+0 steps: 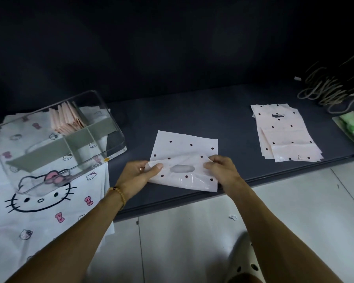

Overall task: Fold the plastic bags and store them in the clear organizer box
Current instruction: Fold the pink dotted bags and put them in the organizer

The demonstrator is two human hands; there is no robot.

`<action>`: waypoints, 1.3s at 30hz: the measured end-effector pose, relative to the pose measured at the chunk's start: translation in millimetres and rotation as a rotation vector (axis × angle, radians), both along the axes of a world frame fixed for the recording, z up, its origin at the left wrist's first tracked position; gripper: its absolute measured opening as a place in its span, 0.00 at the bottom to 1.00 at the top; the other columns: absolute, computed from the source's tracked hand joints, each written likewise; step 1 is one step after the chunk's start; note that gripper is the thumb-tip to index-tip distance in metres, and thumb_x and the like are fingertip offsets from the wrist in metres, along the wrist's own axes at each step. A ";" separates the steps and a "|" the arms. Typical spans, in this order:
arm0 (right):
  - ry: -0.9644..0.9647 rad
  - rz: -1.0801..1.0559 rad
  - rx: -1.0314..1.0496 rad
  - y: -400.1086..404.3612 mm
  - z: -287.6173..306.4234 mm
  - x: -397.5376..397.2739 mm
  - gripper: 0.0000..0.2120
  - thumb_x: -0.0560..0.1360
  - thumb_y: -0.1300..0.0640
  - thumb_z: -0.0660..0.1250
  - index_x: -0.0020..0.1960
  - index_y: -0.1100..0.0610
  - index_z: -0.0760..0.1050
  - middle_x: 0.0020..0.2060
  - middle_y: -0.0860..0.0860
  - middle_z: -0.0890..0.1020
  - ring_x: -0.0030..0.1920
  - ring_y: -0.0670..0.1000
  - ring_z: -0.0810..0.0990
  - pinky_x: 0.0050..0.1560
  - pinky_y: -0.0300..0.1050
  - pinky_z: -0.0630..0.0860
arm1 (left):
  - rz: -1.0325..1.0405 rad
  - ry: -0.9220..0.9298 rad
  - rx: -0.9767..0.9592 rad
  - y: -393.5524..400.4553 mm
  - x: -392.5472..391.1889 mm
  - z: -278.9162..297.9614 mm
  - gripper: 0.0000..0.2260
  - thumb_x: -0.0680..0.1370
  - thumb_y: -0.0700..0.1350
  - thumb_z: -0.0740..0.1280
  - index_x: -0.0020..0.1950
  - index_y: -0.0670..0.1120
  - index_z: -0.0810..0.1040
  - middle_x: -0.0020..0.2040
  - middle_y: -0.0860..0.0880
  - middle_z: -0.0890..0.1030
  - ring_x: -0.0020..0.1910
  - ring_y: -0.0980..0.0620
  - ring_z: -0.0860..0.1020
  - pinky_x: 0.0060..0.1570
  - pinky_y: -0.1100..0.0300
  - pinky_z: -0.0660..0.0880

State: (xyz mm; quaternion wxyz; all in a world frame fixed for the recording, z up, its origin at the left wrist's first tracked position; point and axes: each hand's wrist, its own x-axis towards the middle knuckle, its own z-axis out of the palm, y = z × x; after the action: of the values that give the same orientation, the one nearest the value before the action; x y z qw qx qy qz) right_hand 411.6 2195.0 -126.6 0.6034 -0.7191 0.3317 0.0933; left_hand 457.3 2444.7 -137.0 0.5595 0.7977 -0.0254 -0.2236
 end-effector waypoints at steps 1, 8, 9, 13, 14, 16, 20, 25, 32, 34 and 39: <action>0.019 -0.047 0.008 -1.4 -1.9 1.4 0.02 0.73 0.58 0.69 0.45 0.55 0.80 0.43 0.50 0.84 0.44 0.51 0.83 0.39 0.41 0.78 | 0.010 -0.024 0.039 -3.2 4.1 -1.7 0.07 0.73 0.52 0.72 0.39 0.49 0.83 0.35 0.57 0.83 0.34 0.63 0.78 0.33 0.74 0.70; 0.031 -0.099 -0.205 -1.6 -15.5 -3.6 0.06 0.73 0.52 0.72 0.39 0.53 0.81 0.36 0.45 0.82 0.42 0.49 0.80 0.46 0.41 0.75 | 0.166 -0.056 0.350 -21.7 23.9 -12.5 0.19 0.78 0.58 0.60 0.49 0.43 0.81 0.47 0.46 0.81 0.47 0.45 0.77 0.48 0.57 0.71; 0.032 -0.085 -0.258 -0.3 -15.7 -3.6 0.08 0.74 0.54 0.70 0.37 0.53 0.79 0.34 0.44 0.81 0.39 0.48 0.79 0.43 0.39 0.74 | 0.208 -0.009 0.305 -22.8 23.0 -10.9 0.23 0.77 0.62 0.60 0.47 0.44 0.81 0.46 0.46 0.82 0.47 0.45 0.78 0.49 0.55 0.73; 0.069 -0.134 -0.379 2.4 -15.5 0.8 0.09 0.73 0.57 0.67 0.34 0.57 0.78 0.29 0.50 0.78 0.28 0.46 0.73 0.26 0.32 0.68 | 0.337 0.071 0.217 -16.5 21.4 -7.1 0.18 0.69 0.63 0.70 0.37 0.48 0.82 0.41 0.49 0.83 0.44 0.48 0.80 0.50 0.54 0.77; 0.073 -0.134 -0.396 2.7 -15.9 1.3 0.09 0.72 0.58 0.66 0.34 0.60 0.78 0.28 0.52 0.78 0.26 0.46 0.71 0.23 0.30 0.67 | 0.319 0.052 0.254 -14.7 21.6 -7.6 0.11 0.69 0.57 0.72 0.37 0.49 0.82 0.42 0.50 0.83 0.45 0.48 0.81 0.51 0.53 0.78; 0.077 -0.129 -0.416 4.0 -15.3 1.5 0.09 0.71 0.59 0.67 0.36 0.63 0.79 0.27 0.52 0.77 0.25 0.47 0.70 0.19 0.27 0.64 | 0.271 -0.004 0.352 -12.8 21.6 -8.6 0.03 0.70 0.47 0.74 0.39 0.49 0.82 0.43 0.49 0.84 0.44 0.47 0.81 0.52 0.53 0.79; 0.078 -0.131 -0.442 6.2 -13.3 1.1 0.07 0.71 0.59 0.67 0.38 0.63 0.80 0.27 0.50 0.76 0.25 0.44 0.71 0.19 0.27 0.64 | 0.242 -0.147 0.563 -18.7 20.9 -7.6 0.07 0.74 0.51 0.70 0.48 0.49 0.81 0.45 0.48 0.84 0.47 0.47 0.80 0.48 0.61 0.73; 0.071 -0.122 -0.459 8.1 -14.0 0.6 0.07 0.71 0.60 0.67 0.38 0.62 0.79 0.26 0.48 0.75 0.26 0.44 0.71 0.19 0.26 0.63 | -0.101 -0.674 0.827 -27.9 4.8 -6.8 0.15 0.76 0.50 0.64 0.61 0.47 0.74 0.57 0.46 0.76 0.54 0.45 0.75 0.45 0.51 0.76; 0.059 -0.126 -0.515 10.7 -11.5 0.5 0.08 0.72 0.59 0.68 0.35 0.55 0.73 0.29 0.47 0.75 0.31 0.46 0.76 0.25 0.27 0.62 | -0.629 -0.743 0.796 -23.9 -5.3 -34.3 0.24 0.83 0.49 0.49 0.78 0.45 0.47 0.78 0.49 0.45 0.77 0.49 0.43 0.73 0.56 0.36; 0.080 -0.078 -0.640 16.8 -8.6 -1.8 0.03 0.72 0.59 0.68 0.43 0.56 0.74 0.35 0.49 0.78 0.40 0.53 0.80 0.31 0.33 0.69 | -0.644 -0.747 0.840 -21.9 -4.5 -38.2 0.25 0.83 0.50 0.46 0.77 0.46 0.42 0.77 0.51 0.41 0.76 0.51 0.39 0.72 0.56 0.34; -0.361 0.433 -1.115 62.4 -16.7 -12.1 0.21 0.72 0.57 0.69 0.63 0.63 0.74 0.61 0.60 0.76 0.61 0.62 0.75 0.61 0.55 0.72 | -0.640 -0.750 0.869 -22.8 -2.6 -41.2 0.25 0.82 0.51 0.45 0.77 0.47 0.42 0.78 0.51 0.42 0.76 0.52 0.40 0.73 0.56 0.35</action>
State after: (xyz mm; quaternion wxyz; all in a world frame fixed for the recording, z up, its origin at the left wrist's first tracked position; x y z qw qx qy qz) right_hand 399.5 2257.5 -143.3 0.1514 -0.9812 0.0700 -0.0967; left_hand 454.7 2421.9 -178.3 0.0454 0.9280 -0.3619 -0.0755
